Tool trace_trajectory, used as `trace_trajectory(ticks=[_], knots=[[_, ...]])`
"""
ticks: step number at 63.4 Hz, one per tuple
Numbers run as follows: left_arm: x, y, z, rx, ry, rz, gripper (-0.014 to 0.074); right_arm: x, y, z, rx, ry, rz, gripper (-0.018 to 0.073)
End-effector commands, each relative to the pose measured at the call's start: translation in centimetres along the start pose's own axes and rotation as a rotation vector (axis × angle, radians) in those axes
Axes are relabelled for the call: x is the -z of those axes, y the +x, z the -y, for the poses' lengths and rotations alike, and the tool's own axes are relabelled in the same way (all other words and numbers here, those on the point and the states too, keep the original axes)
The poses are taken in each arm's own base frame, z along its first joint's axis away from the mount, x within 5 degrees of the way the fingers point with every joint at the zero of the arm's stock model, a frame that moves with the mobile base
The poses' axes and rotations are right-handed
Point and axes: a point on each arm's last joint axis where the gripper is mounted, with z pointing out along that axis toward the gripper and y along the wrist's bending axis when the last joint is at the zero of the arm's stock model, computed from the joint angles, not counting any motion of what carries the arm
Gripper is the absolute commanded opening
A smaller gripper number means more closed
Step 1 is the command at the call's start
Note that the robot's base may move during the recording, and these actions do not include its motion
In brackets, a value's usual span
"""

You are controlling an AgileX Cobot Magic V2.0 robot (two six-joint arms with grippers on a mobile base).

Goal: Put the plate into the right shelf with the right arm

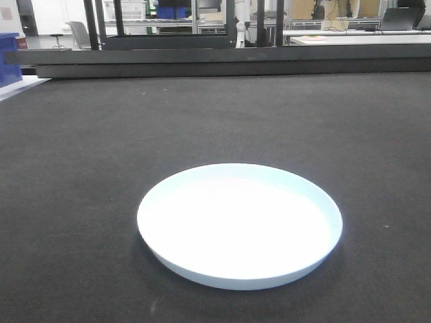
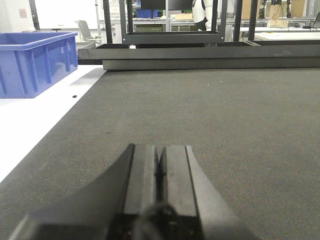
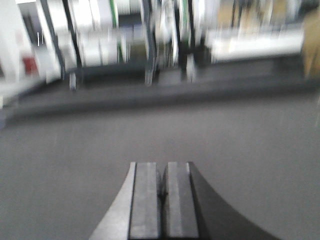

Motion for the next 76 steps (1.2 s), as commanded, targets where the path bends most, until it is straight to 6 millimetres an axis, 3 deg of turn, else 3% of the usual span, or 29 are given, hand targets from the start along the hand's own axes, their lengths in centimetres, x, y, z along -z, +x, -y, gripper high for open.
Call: trace_trajectory(ticks=[1,19,34,44,58,67,71,76], knots=[[0.1,-0.5,-0.2,0.007,-0.016,0.082,-0.0047,-1.9,-0.8,-0.3,-0.035,0.0,-0.121,0.0054],[0.1,-0.5,-0.2,0.007,-0.016,0.082,-0.0047,-8.4,4.0,0.7,-0.06,0.066,-0.71,0.0054],[0.1,-0.5,-0.2,0.007,-0.016,0.082,-0.0047,-12.1,7.9,1.0,0.014,0.082,-0.995,0.0054],[0.1,-0.5,-0.2,0.007,-0.016,0.082,-0.0047,-13.9,9.5,-0.4,0.044,0.074,-1.128,0.0054],[0.1,-0.5,-0.2,0.007,-0.016,0.082,-0.0047,-16.8,10.4,-3.4,0.016,0.141,-1.183,0.0056],[0.1,-0.5,-0.2,0.007,-0.016,0.082,-0.0047,-19.1,11.3,-5.4,0.104,0.123,-1.231,0.0064],[0.1,-0.5,-0.2,0.007,-0.016,0.082,-0.0047,-20.1,11.6,-6.3,0.116,0.107,-1.242,0.0122],[0.1,-0.5,-0.2,0.007,-0.016,0.082,-0.0047,-21.4,12.3,-7.6,0.131,0.085,-1.259,0.028]])
